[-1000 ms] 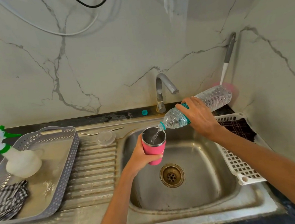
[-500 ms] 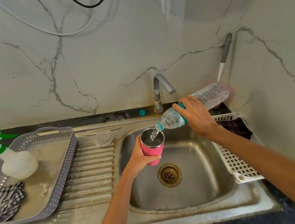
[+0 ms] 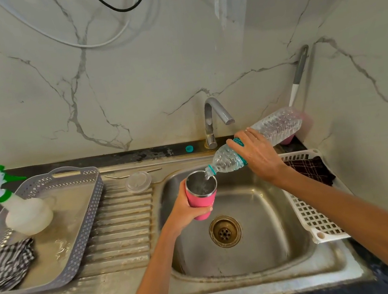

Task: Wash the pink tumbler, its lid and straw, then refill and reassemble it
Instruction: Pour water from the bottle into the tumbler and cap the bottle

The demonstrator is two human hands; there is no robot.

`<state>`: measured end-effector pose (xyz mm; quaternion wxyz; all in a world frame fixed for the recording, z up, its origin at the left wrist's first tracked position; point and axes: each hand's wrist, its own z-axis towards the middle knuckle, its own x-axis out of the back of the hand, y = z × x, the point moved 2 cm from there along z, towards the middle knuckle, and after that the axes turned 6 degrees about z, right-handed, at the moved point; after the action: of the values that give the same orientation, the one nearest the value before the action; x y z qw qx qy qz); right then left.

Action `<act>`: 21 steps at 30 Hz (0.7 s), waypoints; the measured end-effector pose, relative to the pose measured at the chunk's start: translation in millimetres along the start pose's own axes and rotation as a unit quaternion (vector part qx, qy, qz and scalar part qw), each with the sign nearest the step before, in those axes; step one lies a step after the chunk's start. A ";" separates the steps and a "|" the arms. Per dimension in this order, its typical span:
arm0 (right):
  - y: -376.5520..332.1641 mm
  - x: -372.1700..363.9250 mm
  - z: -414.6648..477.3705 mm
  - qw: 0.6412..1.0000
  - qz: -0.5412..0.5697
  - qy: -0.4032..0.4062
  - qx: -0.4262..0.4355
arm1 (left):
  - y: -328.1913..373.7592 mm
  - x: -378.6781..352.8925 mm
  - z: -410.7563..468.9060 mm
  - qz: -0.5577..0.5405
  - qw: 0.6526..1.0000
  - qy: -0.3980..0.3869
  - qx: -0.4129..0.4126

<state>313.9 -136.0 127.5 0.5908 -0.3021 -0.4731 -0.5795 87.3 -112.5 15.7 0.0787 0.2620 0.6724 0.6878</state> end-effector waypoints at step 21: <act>-2.6 -2.2 -0.1 1.000 0.002 -0.021 0.010 | -6.8 0.1 -2.6 -0.012 1.000 -0.007 0.010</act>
<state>311.7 -135.6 125.0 0.5848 -0.3093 -0.4908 -0.5670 84.3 -114.2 9.3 0.0886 0.2593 0.6818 0.6783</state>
